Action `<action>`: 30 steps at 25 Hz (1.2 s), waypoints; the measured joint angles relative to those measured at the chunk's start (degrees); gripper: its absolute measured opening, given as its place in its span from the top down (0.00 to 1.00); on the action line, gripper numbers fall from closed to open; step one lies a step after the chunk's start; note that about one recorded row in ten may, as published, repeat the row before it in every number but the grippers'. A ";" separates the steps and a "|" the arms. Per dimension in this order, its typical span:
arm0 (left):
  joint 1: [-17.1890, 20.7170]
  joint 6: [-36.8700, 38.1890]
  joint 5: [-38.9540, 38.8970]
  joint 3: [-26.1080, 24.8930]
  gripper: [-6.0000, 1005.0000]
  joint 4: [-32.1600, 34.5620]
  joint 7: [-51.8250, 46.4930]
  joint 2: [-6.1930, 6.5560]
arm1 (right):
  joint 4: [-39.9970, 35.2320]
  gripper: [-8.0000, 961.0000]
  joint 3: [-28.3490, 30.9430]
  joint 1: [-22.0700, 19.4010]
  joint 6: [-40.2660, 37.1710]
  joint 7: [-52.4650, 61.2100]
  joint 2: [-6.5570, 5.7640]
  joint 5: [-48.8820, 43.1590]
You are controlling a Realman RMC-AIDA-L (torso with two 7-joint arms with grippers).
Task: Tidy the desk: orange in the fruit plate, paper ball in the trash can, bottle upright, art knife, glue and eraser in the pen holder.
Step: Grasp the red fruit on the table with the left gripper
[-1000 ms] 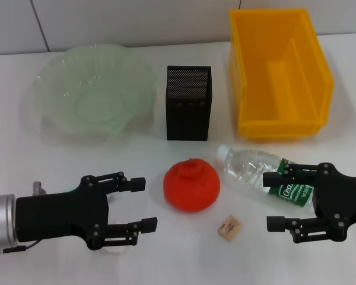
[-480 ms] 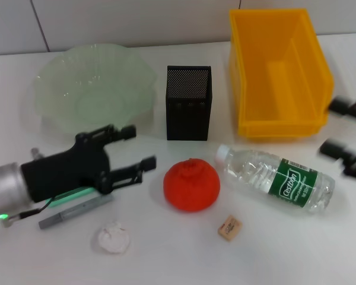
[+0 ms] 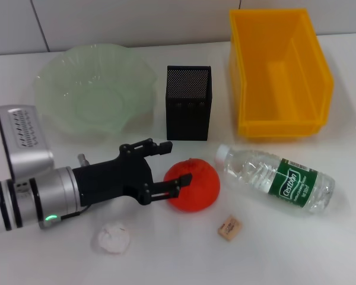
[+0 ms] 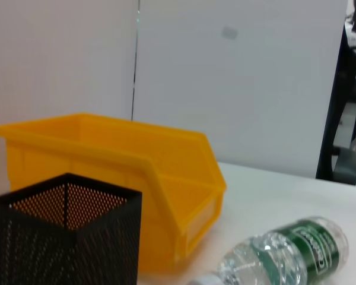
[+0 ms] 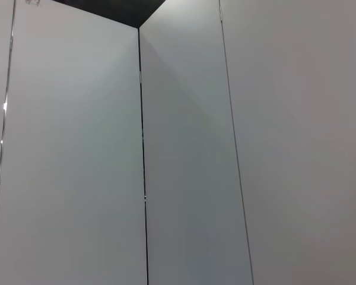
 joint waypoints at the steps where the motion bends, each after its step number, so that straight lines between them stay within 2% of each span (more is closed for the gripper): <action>1: 0.00 0.00 0.00 0.00 0.31 0.00 0.00 0.00 | 0.00 0.20 0.00 0.00 0.00 0.00 0.00 0.00; 8: -2.58 -3.18 -0.05 -0.34 0.33 -4.55 2.64 0.00 | 0.09 0.20 0.03 0.29 0.07 0.00 0.07 -0.01; 10: -3.43 -4.87 -0.13 -2.38 0.33 -6.58 4.28 -0.05 | 0.09 0.20 0.03 0.38 0.11 0.00 0.13 -0.02; 14: -3.78 -5.26 0.17 -4.06 0.34 -7.60 5.43 -0.07 | 0.09 0.20 0.03 0.29 0.32 0.01 0.16 0.00; 23: -4.25 -4.00 1.01 -3.48 0.36 -7.95 6.59 -0.10 | 0.18 0.20 0.53 0.16 0.06 0.23 0.25 0.07; 25: -4.33 -4.23 1.03 -3.60 0.60 -7.97 6.84 -0.10 | 0.18 0.20 0.57 0.21 0.02 0.34 0.23 0.09; 30: -4.33 -4.68 1.07 -3.58 0.79 -7.98 7.06 -0.10 | 0.18 0.20 0.56 0.32 -0.01 0.36 0.20 0.11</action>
